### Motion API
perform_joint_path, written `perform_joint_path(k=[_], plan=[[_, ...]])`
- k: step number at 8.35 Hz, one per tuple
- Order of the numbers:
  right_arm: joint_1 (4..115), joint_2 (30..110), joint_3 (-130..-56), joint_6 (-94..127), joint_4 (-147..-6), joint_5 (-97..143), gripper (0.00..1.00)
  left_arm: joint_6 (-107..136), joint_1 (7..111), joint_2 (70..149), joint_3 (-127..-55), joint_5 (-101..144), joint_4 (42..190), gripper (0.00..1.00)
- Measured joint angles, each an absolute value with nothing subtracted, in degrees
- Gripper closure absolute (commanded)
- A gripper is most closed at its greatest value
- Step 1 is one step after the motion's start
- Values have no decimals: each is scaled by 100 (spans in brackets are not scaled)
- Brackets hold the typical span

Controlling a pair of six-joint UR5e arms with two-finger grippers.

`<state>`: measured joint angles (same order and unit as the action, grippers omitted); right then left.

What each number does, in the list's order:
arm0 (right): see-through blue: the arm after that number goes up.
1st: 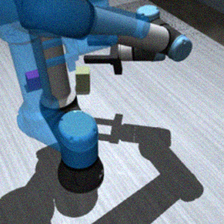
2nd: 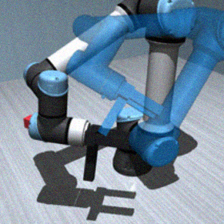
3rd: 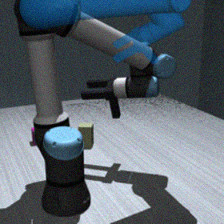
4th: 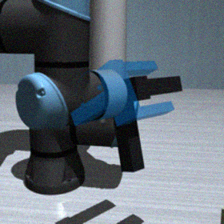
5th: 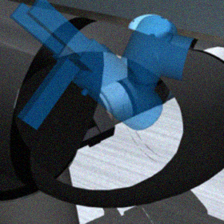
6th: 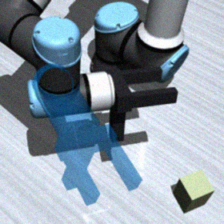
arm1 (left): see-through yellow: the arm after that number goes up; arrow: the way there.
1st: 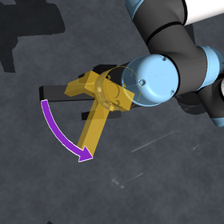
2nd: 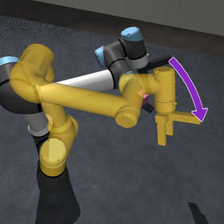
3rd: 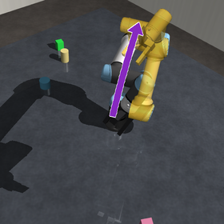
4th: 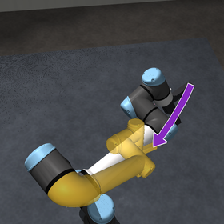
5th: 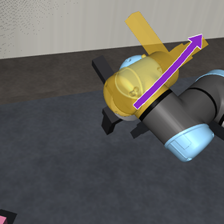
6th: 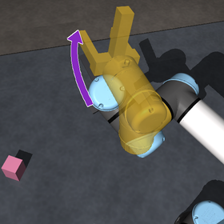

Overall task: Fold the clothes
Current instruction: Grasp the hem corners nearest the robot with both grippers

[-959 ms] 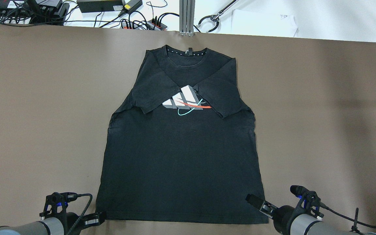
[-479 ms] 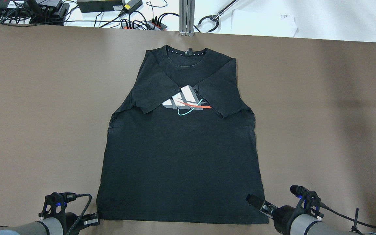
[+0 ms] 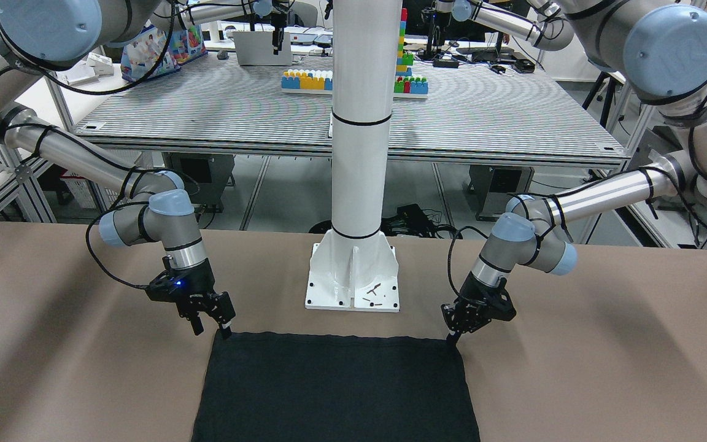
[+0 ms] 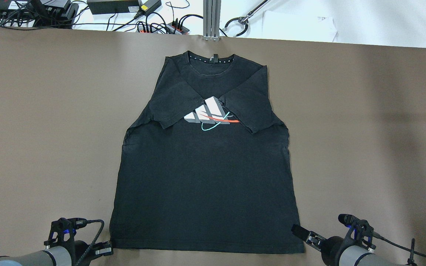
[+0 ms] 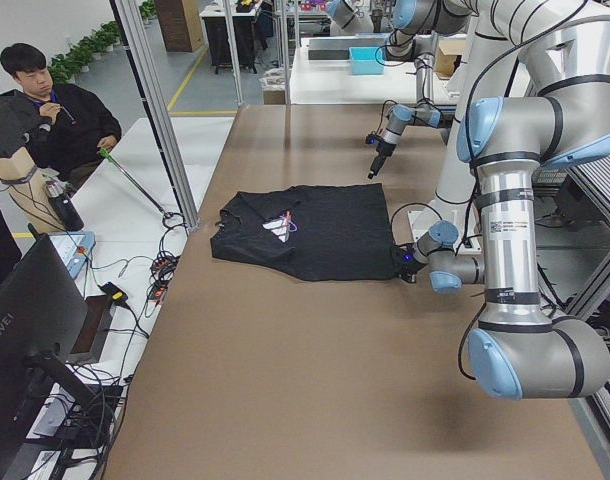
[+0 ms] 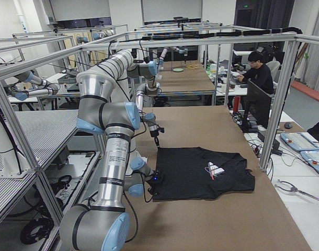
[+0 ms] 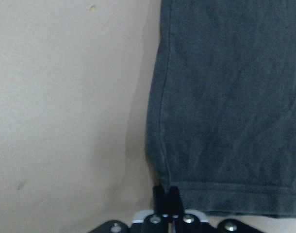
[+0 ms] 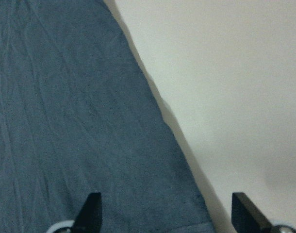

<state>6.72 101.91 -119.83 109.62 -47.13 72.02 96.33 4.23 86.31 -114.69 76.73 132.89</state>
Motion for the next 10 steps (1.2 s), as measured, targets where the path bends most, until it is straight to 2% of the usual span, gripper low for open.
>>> perform_joint_path(k=[4,9,10], plan=[[318,10178,-11795,11050,-4737,6867,48,9633,422,8639,-11470,7673,13292,100],[82,10152,-11703,11082,-4771,6672,48,9633,422,8637,-11470,7673,13289,100],[65,10152,-11675,11083,-4776,6666,65,9633,422,8639,-11470,7673,13289,100]])
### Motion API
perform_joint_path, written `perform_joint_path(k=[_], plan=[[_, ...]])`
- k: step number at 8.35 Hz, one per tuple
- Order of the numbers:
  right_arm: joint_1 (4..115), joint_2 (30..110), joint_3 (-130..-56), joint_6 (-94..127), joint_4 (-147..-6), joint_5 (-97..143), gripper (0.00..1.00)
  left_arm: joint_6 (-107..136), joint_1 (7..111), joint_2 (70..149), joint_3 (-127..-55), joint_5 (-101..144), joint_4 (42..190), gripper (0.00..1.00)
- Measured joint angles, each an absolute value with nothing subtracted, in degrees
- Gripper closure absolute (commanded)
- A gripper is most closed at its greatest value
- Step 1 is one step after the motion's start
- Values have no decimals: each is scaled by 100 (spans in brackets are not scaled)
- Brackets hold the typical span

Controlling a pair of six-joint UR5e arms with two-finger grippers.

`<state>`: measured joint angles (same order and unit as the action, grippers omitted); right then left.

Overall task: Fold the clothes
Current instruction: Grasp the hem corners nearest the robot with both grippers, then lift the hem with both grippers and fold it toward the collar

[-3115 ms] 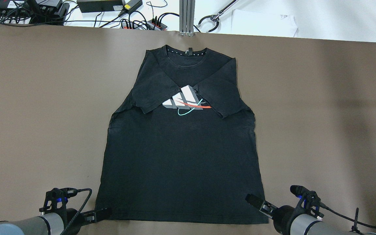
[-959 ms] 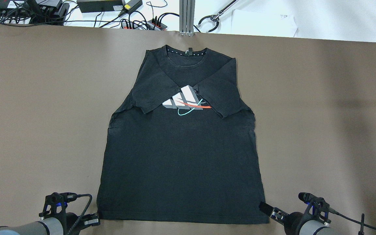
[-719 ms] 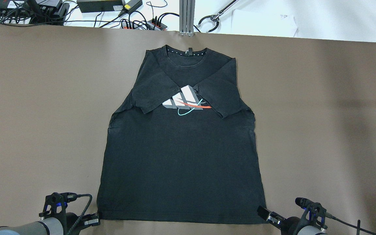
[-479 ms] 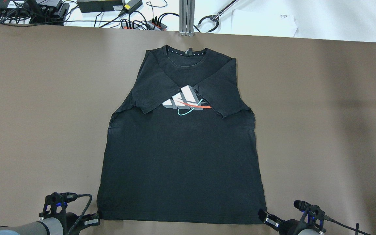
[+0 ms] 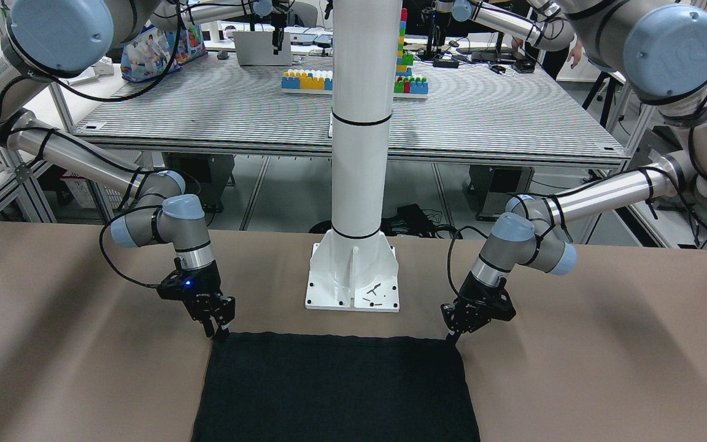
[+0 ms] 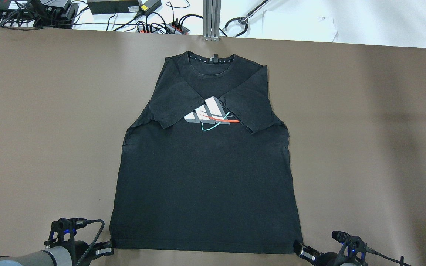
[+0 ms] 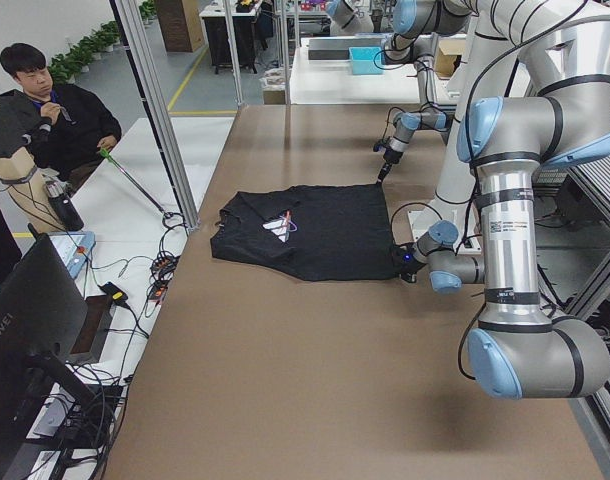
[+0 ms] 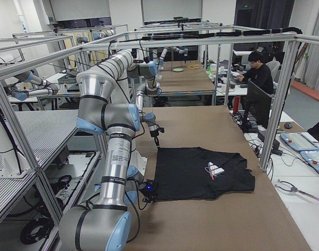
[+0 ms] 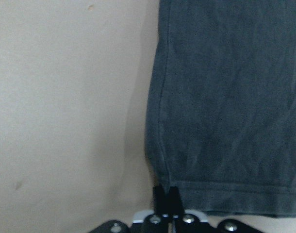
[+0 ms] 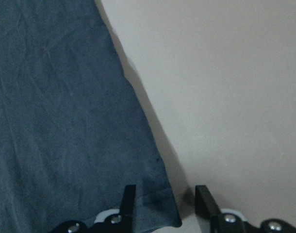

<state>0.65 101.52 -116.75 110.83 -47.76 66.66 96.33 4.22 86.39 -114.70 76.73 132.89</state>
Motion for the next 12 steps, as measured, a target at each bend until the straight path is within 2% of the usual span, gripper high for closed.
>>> perform_joint_path(k=[2,3,6,8,10,12], plan=[[56,10142,-11672,11083,-4780,6666,96,9633,422,8639,-11470,7673,13289,100],[54,10139,-11672,11083,-4781,6669,100,9633,422,8639,-11470,7673,13289,100],[51,10142,-11723,11072,-4781,6671,100,9633,427,8637,-11541,7674,13293,100],[80,10162,-11994,10981,-4798,6692,100,9600,502,8582,-11890,7818,13246,100],[244,10149,-12526,10628,-4927,6821,100,9421,1025,8582,-12541,8573,12577,100],[992,10008,-12744,9911,-5008,7456,100,8900,1676,9110,-12771,9199,11763,100]])
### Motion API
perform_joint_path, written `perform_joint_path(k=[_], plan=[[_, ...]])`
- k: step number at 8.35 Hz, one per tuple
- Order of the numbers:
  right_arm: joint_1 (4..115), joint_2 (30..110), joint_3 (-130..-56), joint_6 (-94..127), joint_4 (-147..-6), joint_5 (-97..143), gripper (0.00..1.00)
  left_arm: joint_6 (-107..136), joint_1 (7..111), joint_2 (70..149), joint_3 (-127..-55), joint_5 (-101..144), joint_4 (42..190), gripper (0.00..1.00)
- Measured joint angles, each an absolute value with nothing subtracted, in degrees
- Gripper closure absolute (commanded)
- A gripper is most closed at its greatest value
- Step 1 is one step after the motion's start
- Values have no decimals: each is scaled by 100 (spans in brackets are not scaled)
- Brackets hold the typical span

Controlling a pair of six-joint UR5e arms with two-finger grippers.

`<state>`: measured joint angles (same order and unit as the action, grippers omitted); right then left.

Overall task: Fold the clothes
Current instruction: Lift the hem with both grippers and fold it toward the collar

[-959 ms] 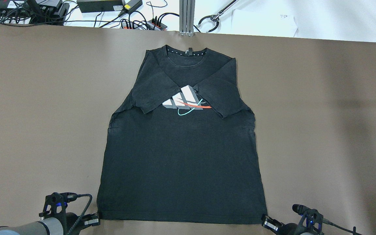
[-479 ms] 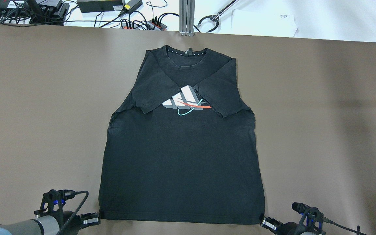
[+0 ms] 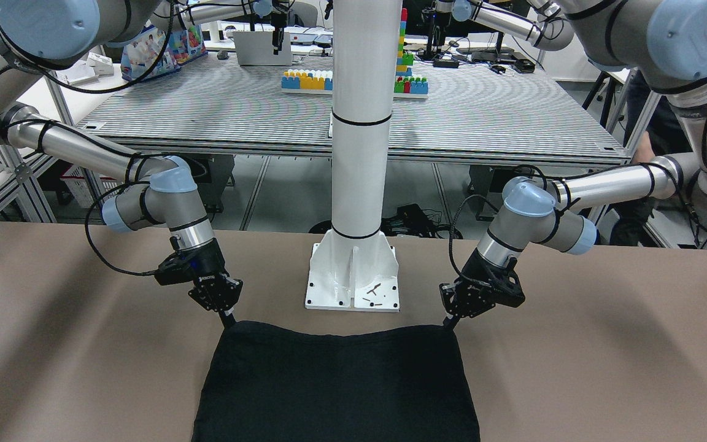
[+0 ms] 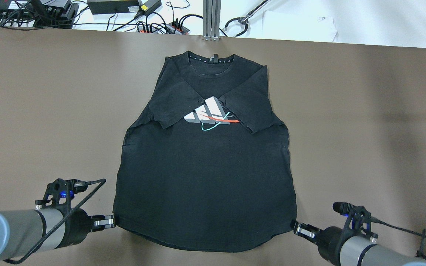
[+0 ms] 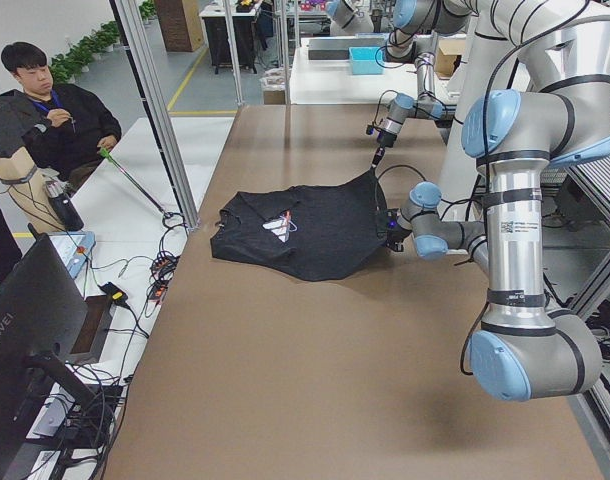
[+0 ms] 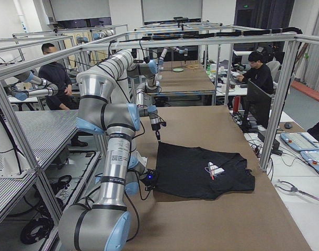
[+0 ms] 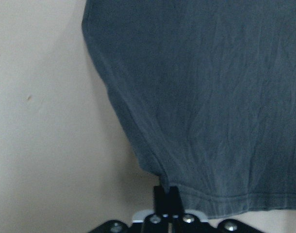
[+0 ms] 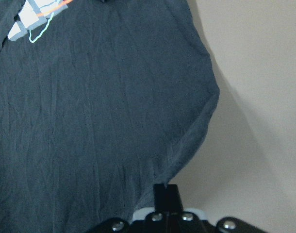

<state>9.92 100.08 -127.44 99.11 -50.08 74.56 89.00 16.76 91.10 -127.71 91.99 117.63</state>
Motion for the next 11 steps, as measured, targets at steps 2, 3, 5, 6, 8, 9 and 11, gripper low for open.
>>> perform_joint_path(k=[2,3,5,6,8,9,11], plan=[[1960,9698,-12775,9359,-5289,8294,100,8489,2359,9900,-12781,9753,10828,100],[2408,9488,-12783,9171,-5565,8766,100,8229,2758,10292,-12747,10114,10407,100],[2874,9269,-12876,8785,-5965,9626,100,7764,3597,10832,-12572,11247,9991,100],[2922,9313,-13029,8561,-6037,10147,100,7663,3862,10897,-12609,11992,9942,100],[2793,9470,-13436,8378,-6076,11451,100,7626,3962,10501,-13105,13104,9996,100],[2631,9535,-13665,8355,-6080,11977,100,7632,3859,10140,-13378,13589,10262,100],[2211,9635,-14099,8347,-6082,12406,100,7648,3571,9370,-13615,14322,11273,100]])
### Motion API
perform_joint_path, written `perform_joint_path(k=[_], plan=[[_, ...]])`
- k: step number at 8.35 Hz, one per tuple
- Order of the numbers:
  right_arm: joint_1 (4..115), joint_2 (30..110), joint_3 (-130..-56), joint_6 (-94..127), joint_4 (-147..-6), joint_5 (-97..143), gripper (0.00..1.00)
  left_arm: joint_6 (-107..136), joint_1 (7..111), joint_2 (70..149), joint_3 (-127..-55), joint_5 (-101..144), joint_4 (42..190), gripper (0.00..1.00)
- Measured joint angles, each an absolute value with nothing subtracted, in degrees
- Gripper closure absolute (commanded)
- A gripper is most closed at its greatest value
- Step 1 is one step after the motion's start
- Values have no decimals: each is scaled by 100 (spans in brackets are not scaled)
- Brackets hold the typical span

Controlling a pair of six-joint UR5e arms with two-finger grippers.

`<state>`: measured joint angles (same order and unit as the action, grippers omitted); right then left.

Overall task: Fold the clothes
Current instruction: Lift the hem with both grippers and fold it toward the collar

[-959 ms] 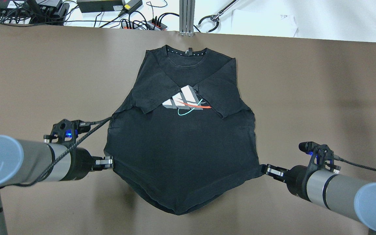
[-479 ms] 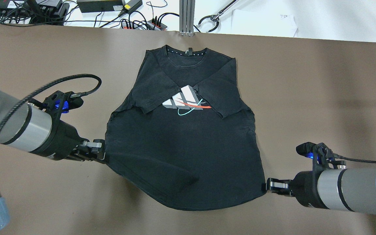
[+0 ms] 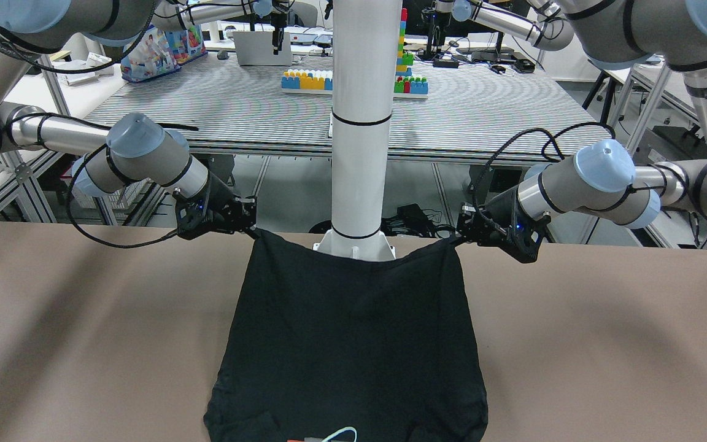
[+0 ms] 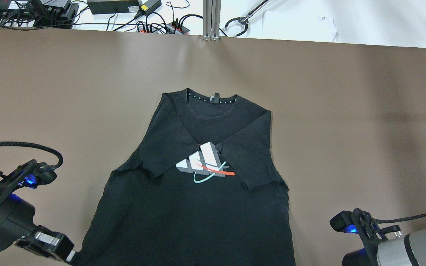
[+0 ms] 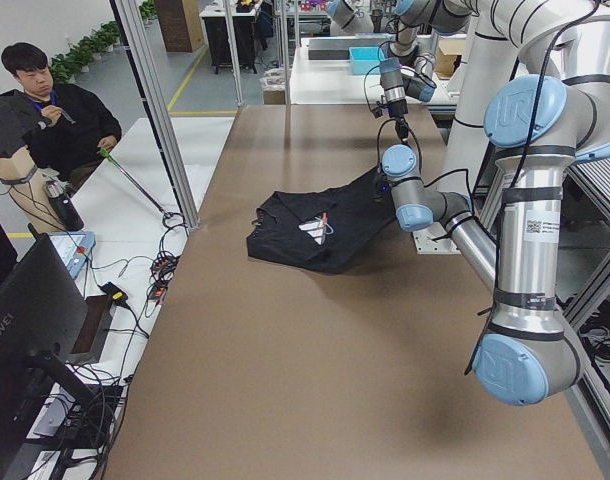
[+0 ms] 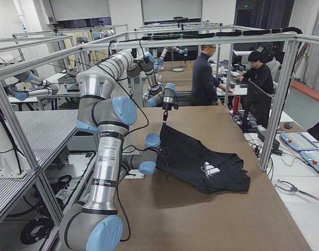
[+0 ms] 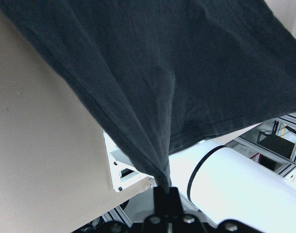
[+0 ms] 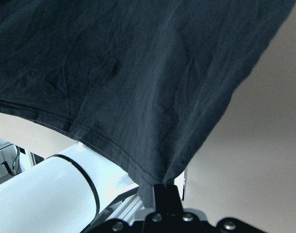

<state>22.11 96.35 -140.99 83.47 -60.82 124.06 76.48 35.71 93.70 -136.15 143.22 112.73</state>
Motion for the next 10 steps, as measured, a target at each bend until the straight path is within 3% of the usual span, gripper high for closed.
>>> perform_joint_path(k=[4,8,10], plan=[[2258,9595,-14108,8349,-6097,12365,100,7626,3755,9231,-13112,13865,11770,100],[3463,8852,-12736,8303,-6099,12251,100,7629,4296,9899,-12371,12601,11744,100],[4056,8726,-12406,8260,-6104,12299,100,7629,4765,10230,-11951,12517,11735,100]])
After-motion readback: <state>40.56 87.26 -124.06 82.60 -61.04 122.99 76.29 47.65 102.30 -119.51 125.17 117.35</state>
